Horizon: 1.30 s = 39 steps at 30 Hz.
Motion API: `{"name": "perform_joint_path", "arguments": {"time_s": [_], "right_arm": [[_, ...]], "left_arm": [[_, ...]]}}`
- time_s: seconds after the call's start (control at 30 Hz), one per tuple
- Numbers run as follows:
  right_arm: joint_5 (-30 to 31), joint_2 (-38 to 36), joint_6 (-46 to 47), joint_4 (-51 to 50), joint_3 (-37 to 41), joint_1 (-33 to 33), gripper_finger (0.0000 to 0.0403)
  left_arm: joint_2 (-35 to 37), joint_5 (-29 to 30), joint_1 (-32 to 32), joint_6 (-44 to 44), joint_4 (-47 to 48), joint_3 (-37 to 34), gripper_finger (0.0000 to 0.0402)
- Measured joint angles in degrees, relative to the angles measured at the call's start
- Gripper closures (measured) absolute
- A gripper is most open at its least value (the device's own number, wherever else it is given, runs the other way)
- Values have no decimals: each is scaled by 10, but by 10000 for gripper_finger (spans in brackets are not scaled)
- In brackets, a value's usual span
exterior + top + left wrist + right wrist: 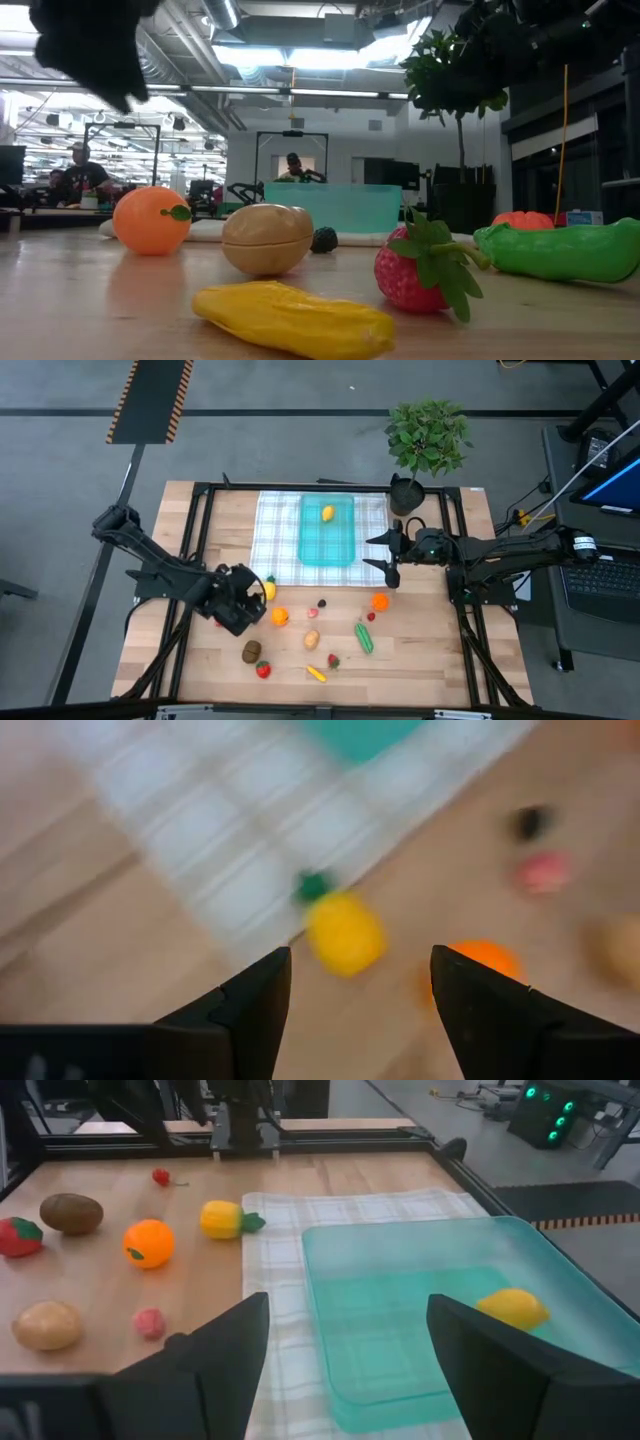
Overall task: Pick and placing Produce into tupperware
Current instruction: Put the yellow pineapple into the green bin
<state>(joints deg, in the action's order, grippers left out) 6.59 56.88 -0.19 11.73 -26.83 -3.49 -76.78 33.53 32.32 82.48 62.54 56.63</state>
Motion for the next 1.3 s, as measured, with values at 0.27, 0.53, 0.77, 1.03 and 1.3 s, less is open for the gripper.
{"name": "perform_joint_path", "arguments": {"time_s": [0.27,0.53,0.77,1.03,1.3], "right_arm": [[0,0,1,-3,0,0,130],[-2,0,24,-3,0,0,130],[-2,0,28,-4,0,0,130],[-2,0,28,-5,0,0,130],[-1,0,27,-9,0,0,130]], "left_arm": [[-17,-61,-34,-22,16,3,172],[-16,-58,-44,-47,1,3,172],[-16,-57,-64,-31,-56,3,172],[-32,-57,-94,-31,-82,3,172],[-83,-80,-121,-31,-85,3,172]]}}
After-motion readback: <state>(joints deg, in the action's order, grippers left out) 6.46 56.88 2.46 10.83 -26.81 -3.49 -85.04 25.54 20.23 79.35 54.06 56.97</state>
